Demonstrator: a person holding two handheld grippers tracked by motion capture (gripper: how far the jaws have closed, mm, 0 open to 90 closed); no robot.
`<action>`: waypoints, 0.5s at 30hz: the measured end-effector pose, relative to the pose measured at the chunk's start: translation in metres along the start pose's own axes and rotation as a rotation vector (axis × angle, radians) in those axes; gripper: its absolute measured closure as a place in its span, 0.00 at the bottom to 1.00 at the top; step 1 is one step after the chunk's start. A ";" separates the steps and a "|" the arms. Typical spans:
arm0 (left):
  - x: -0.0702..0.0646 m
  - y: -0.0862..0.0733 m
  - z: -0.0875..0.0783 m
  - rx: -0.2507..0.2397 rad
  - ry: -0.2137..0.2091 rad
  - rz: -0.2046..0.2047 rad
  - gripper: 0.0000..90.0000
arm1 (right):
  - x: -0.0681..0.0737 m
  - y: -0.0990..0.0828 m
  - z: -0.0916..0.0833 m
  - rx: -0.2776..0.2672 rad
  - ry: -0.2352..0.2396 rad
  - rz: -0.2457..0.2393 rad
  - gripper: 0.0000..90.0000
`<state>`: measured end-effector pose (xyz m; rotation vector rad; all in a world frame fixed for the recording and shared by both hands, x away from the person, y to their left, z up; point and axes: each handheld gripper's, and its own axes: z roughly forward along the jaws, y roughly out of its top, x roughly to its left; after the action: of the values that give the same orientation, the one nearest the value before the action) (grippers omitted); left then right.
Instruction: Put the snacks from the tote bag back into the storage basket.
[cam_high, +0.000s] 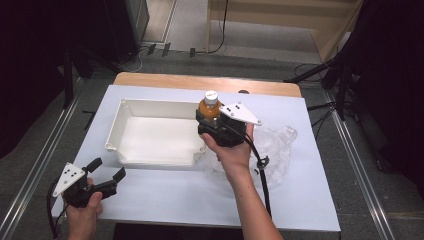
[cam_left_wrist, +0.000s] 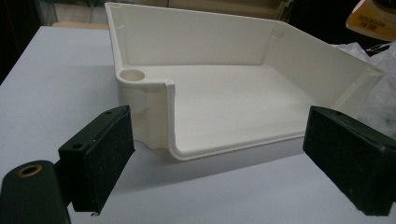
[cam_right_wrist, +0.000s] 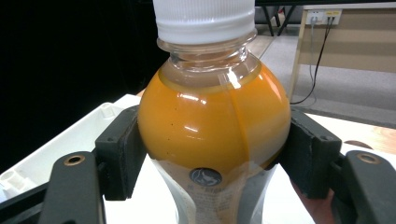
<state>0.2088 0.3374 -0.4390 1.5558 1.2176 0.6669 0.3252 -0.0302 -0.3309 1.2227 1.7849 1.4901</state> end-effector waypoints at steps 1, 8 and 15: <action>0.000 0.000 0.000 0.001 0.000 0.001 0.10 | 0.002 0.000 0.001 0.000 0.003 0.001 0.34; 0.000 0.000 0.000 -0.002 -0.004 -0.001 0.10 | 0.010 0.002 0.007 0.001 0.020 -0.002 0.34; 0.000 0.000 0.000 0.001 -0.004 0.000 0.10 | 0.014 0.001 0.013 0.008 0.028 0.000 0.34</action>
<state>0.2091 0.3377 -0.4390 1.5571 1.2145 0.6630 0.3302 -0.0116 -0.3314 1.2114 1.8105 1.5093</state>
